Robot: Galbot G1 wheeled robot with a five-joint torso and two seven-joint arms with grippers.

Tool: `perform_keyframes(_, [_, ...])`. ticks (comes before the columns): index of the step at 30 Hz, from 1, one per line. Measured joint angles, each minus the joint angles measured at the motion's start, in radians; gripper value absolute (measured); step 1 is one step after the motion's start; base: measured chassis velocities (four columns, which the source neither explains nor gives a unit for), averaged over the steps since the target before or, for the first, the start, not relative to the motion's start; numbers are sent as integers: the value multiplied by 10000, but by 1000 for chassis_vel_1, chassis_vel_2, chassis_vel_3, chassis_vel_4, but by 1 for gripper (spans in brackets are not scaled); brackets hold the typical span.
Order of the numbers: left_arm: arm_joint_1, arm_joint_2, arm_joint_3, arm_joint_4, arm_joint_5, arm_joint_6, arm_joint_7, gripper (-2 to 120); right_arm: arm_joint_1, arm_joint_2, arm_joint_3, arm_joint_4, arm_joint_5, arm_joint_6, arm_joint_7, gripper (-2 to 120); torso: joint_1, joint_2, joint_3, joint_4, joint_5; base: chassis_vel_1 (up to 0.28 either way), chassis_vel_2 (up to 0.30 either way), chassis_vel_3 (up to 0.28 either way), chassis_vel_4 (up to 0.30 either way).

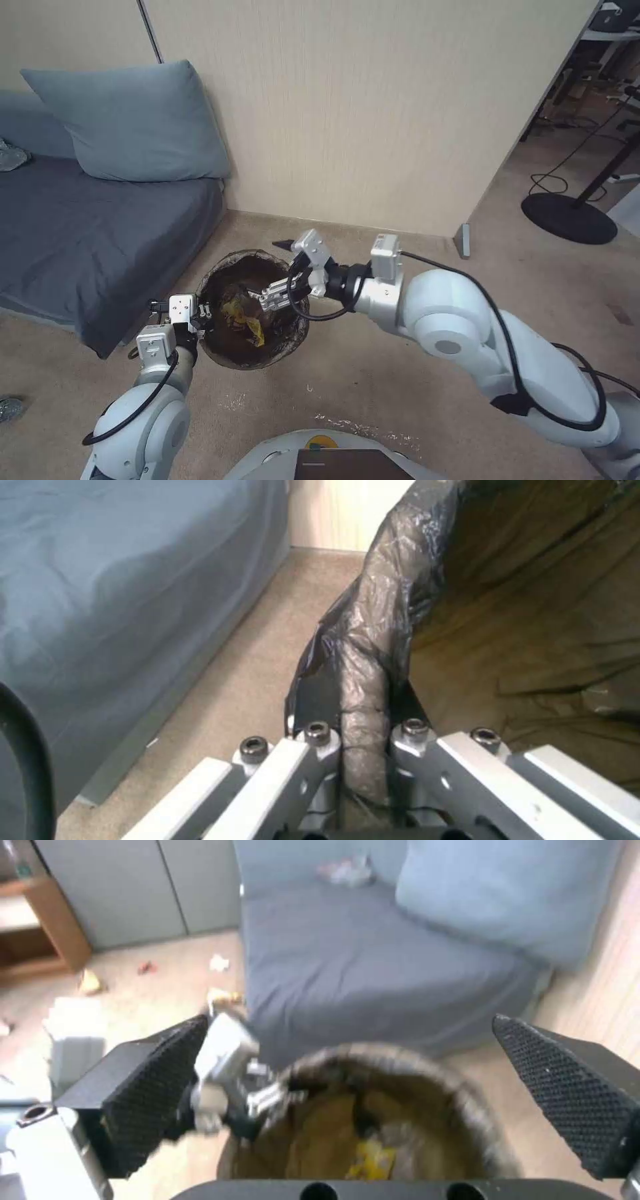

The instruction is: Pick up the trash bin, then pick up the garbage from the floor and place it into the trash bin.

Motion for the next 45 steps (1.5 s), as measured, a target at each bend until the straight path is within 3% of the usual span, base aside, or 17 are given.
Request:
perform_keyframes(6, [-70,35,-67,22,-92,6,6,2,-672,-436,1432,245,-273,481,-458,100,0,0,0,0,1,0,0,0,0])
perform_keyframes(13, [-173,42,-61,66,-150,-4,15,2,-2610,-711,2627,281,-1016,1450,437,100,0,0,0,-2,1,0,0,0,0])
perform_keyframes(17, [-178,91,-128,66,-196,-7,17,2,-3930,-640,3600,27,-2386,2138,91,100,0,0,0,2,1,0,0,0,0])
perform_keyframes(19, [-176,92,-209,45,-240,-10,19,2,-5339,-145,4719,-60,-3985,2702,-408,100,0,0,0,2,1,0,0,0,0])
perform_keyframes(21, [-173,91,-233,41,-256,-11,19,2,-5909,107,5088,-59,-4535,2851,-531,100,0,0,0,-1,4,0,0,0,0])
perform_keyframes(22, [-168,108,-268,36,-275,-12,30,2,-7014,627,5682,-34,-5472,3232,-650,100,0,0,0,-3,-1,0,0,0,0])
perform_keyframes(24, [-162,121,-270,34,-282,-12,36,2,-7291,775,5829,-22,-5685,3342,-672,100,0,0,-1,-4,1,0,0,0,0])
perform_keyframes(26, [-151,193,-271,-3,-321,-13,66,2,-8431,1585,6515,-8,-6754,3941,-735,100,-1,0,-1,-3,-3,0,0,0,0])
perform_keyframes(27, [-151,193,-271,-3,-321,-13,66,2,-8431,1585,6515,-8,-6754,3941,-735,100,-1,0,-1,-3,-3,0,0,0,0])
perform_keyframes(30, [-131,222,-268,-35,-365,-14,96,2,-9403,2937,7064,-110,-8145,4774,-799,100,-1,0,-1,-1,0,0,0,0,0])
perform_keyframes(31, [-131,222,-268,-35,-365,-14,96,2,-9403,2937,7064,-110,-8145,4774,-799,100,-1,0,-1,-1,0,0,0,0,0])
perform_keyframes(33, [-107,259,-279,-40,-389,-15,113,2,-10166,3868,7319,-167,-8978,5394,-785,100,-1,0,-1,-1,-3,0,0,0,0])
perform_keyframes(34, [-107,259,-279,-40,-389,-15,113,2,-10166,3868,7319,-167,-8978,5394,-785,100,-1,0,-1,-1,-3,0,0,0,0])
perform_keyframes(37, [-102,380,-280,0,-390,-27,145,2,-11152,4789,7462,-333,-9834,6556,-671,100,-1,0,-1,-1,-4,0,0,0,0])
perform_keyframes(45, [-3,419,-296,37,-356,-30,150,2,-12013,5418,7707,-644,-10284,7865,-368,100,-1,0,-1,1,-3,0,0,0,0])
